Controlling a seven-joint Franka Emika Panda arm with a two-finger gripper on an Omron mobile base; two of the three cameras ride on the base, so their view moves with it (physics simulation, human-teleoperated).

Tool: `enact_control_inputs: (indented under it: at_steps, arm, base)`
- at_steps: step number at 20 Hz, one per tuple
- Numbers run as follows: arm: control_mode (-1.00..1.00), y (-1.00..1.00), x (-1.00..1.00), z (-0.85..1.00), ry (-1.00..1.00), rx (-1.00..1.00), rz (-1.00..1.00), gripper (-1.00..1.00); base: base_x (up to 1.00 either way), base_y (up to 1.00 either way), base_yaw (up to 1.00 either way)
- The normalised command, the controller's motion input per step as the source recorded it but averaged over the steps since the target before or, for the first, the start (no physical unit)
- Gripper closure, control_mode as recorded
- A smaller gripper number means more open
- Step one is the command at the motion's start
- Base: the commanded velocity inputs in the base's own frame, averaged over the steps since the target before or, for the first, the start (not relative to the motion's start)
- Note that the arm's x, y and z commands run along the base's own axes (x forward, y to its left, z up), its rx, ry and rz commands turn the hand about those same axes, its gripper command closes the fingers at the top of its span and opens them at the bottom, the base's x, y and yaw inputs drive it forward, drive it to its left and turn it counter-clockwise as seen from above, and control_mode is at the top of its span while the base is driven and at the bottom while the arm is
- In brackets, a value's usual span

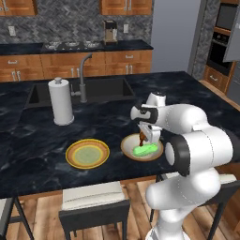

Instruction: Pick the chicken drumstick and corn from their plates and place them in the bowl. Then put the bowl in the fridge.

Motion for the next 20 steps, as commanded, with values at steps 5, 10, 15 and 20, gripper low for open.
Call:
enact_control_inputs:
  at_steps: [5,10,15,20]
  arm:
    - [-1.0,0.03,-0.01,-0.24,0.0,0.0,0.0,1.0]
    - [-1.0,0.02,0.0,-0.18,0.0,0.0,0.0,1.0]
    - [-1.0,0.01,0.0,-0.07,0.01,0.0,0.0,1.0]
    - [-1.0,0.0,0.1,-0.03,0.04,0.0,0.0,1.0]
  base:
    - [0.0,0.0,0.0]
    - [0.0,0.0,0.0]
    - [0.0,0.0,0.0]
    - [0.0,0.0,0.0]
